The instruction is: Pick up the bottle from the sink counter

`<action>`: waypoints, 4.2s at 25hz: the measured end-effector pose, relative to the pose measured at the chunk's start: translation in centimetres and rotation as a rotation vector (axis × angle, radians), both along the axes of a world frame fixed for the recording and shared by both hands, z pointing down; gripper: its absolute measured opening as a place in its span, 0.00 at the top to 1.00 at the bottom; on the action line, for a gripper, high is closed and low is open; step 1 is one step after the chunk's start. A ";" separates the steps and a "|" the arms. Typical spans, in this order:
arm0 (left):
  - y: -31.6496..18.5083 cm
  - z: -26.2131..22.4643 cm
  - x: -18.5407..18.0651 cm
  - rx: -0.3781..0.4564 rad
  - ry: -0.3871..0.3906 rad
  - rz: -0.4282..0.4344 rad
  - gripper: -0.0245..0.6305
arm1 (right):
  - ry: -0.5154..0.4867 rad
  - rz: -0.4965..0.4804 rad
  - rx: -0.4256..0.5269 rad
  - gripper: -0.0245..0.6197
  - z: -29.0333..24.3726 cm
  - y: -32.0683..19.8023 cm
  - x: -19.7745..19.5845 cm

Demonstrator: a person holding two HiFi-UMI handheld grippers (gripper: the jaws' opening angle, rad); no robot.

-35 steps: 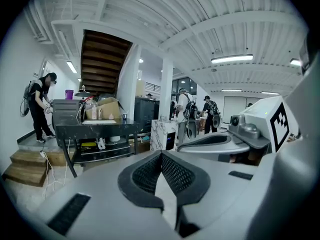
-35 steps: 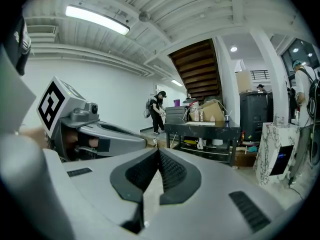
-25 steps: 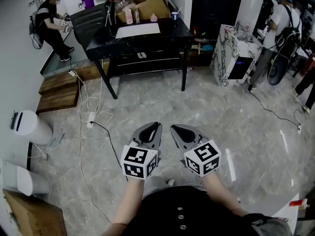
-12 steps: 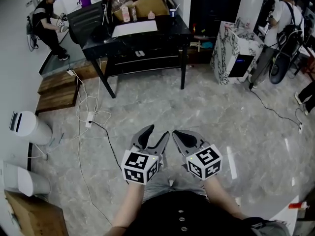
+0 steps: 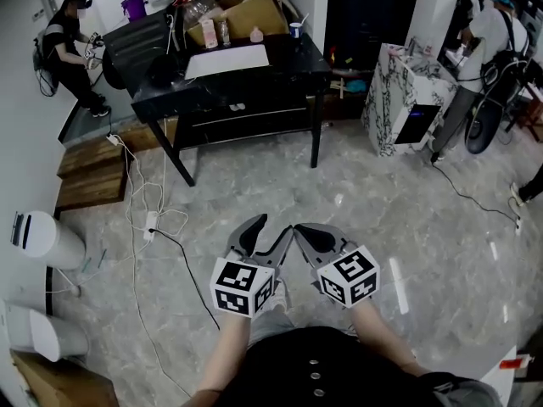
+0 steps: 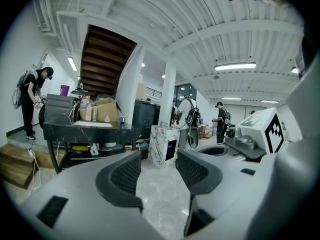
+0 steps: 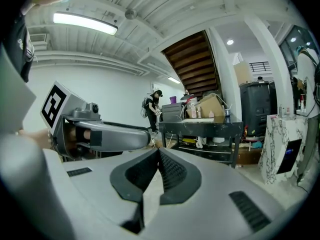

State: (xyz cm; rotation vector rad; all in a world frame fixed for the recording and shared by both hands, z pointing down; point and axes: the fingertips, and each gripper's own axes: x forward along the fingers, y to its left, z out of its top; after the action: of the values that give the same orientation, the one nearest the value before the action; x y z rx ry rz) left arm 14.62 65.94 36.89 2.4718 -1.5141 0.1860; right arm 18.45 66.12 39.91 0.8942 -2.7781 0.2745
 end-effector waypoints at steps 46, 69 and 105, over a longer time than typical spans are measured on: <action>-37.5 0.6 -14.7 -0.036 -0.005 0.004 0.62 | -0.044 0.066 0.025 0.95 -0.9 -39.2 -12.4; -55.8 0.2 -16.5 -0.032 -0.006 -0.062 0.62 | -0.047 0.013 -0.005 0.95 0.3 -56.7 -13.8; -80.7 -0.4 -25.9 -0.031 0.019 0.043 0.62 | 0.029 0.077 -0.001 0.95 0.2 -80.9 -22.8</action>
State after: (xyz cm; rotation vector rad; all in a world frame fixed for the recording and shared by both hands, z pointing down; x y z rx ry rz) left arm -11.31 -14.80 36.54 2.4765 -1.4405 0.1909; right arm -4.35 -14.81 40.14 0.9983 -2.7210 0.2734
